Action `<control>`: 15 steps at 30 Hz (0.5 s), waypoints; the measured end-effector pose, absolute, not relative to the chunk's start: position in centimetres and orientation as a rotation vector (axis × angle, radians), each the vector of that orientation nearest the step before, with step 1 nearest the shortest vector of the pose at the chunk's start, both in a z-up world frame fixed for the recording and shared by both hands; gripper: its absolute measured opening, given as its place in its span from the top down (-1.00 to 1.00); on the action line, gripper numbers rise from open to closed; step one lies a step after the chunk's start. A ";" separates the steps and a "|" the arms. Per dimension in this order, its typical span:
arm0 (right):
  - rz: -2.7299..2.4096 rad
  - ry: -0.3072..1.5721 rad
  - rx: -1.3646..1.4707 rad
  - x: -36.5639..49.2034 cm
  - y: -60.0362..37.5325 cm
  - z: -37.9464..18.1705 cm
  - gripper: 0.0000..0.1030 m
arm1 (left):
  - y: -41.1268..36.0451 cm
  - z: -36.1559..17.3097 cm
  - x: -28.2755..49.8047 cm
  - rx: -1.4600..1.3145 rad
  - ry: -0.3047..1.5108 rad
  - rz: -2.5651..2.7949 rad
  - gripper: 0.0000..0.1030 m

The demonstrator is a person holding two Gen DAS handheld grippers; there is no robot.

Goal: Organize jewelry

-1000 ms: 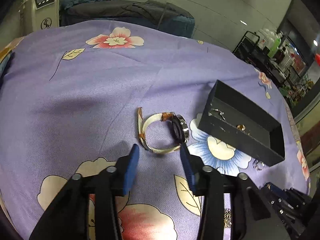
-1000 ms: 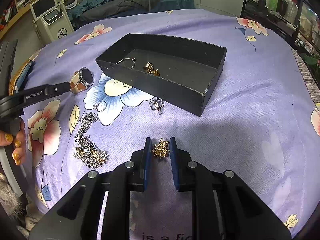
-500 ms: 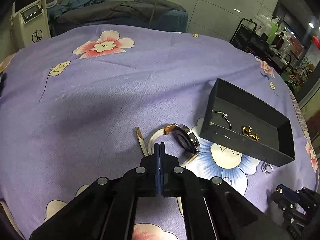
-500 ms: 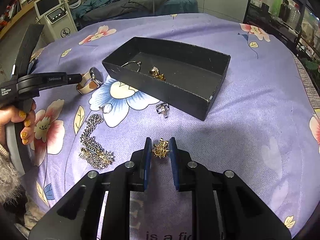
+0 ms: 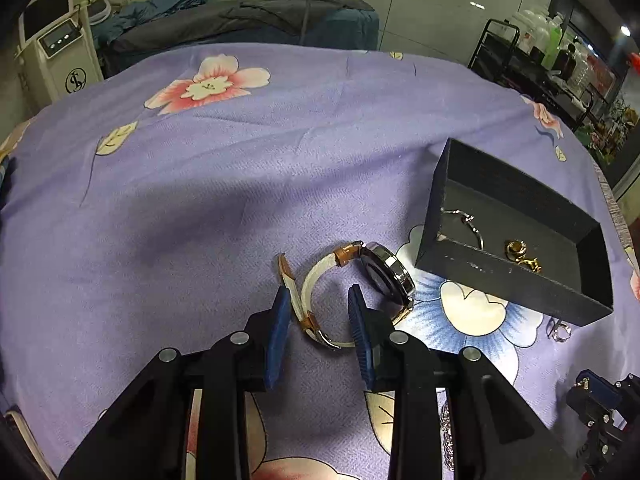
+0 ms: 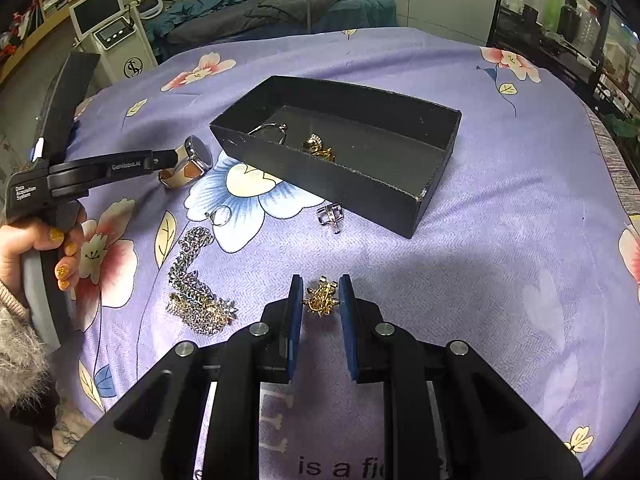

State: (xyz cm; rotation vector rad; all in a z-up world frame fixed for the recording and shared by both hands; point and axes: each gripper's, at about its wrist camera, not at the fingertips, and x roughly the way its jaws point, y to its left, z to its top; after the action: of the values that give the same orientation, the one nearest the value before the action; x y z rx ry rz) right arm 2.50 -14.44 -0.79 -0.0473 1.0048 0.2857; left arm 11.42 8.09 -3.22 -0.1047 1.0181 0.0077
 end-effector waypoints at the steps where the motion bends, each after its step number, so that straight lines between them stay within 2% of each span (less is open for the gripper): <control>1: 0.285 1.005 -0.046 2.6 -14.5 -0.8 0.63 | 8.0 -3.7 11.6 -0.094 1.030 0.018 0.75; 4: 0.284 1.000 -0.043 2.6 -14.6 -0.6 0.63 | 8.5 -3.6 11.3 -0.134 1.023 0.002 0.89; 15: 0.307 0.918 -0.032 2.4 -15.0 2.5 0.63 | 7.6 3.0 8.2 -0.218 0.884 -0.119 0.89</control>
State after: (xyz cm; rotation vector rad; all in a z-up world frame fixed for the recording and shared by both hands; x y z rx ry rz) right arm 2.42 -14.96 2.51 -0.0316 0.9181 0.3067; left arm 8.23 7.57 3.00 -0.2176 0.8837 -0.1192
